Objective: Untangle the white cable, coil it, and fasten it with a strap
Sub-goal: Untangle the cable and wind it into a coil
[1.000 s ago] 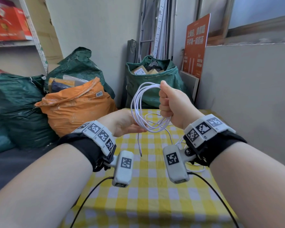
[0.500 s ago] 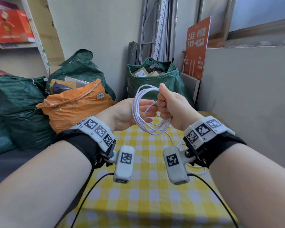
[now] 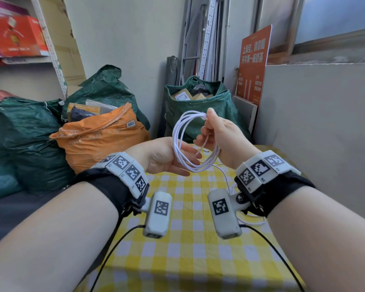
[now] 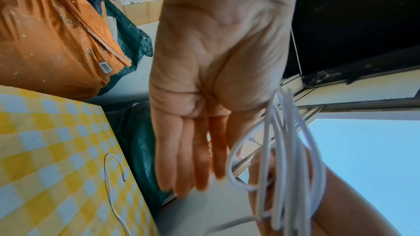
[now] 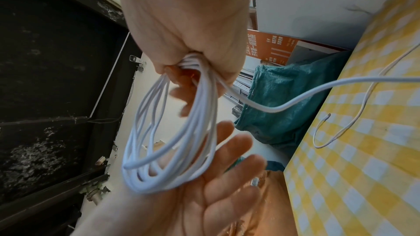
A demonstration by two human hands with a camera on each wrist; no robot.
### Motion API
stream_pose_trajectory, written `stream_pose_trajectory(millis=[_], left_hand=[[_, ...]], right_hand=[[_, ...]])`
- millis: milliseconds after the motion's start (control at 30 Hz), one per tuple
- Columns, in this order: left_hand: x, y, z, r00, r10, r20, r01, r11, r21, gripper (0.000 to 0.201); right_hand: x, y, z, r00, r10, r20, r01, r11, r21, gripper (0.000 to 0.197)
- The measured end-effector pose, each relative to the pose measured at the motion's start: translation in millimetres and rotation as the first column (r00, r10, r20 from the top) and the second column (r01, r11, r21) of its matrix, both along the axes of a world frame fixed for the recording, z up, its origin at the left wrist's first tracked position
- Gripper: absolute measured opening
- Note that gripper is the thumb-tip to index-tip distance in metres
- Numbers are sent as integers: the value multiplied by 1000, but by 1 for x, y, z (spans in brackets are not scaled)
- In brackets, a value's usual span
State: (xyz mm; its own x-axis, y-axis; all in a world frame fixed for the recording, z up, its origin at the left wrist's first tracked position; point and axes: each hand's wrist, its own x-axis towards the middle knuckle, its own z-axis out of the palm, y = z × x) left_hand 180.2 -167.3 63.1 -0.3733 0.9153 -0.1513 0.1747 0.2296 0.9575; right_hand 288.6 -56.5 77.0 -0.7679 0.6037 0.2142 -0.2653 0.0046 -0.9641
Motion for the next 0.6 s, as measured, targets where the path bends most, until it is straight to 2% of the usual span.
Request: stream_pose_trajectory(millis=[67,133,200,267,300,367,467,600], left_hand=[[-5,-1,4,998,64,30,-64,998,15,27],[-11,-1,12,977,131,167,-151,982,112,46],[-10,-1,22,966,74,249,-124,974,190,50],[-6,-1,27,979,38,199,-82,972,219,39],[-6,-1,27,987,33,159,-67,974,215,41],[-8,1,27,993,21,115,-41,984,175,55],[-9,0,27,999,6,35,-9,996,83,40],[-8,-4,29,999,44,-28,-44,999,-6,39]], right_hand=[[2,1,0,1000,18,10,-18,999,35,41],[2,2,0,999,14,49,-20,992,123,42],[1,1,-1,996,-6,94,-14,977,213,42],[-1,-1,-2,992,-10,122,-23,964,266,42],[-2,-2,-2,992,-5,128,-32,959,281,42],[-2,-4,-2,990,-9,138,-35,950,309,39],[-2,-5,-3,982,-75,174,4,926,377,22],[0,-6,-1,974,-70,216,-34,895,445,26]])
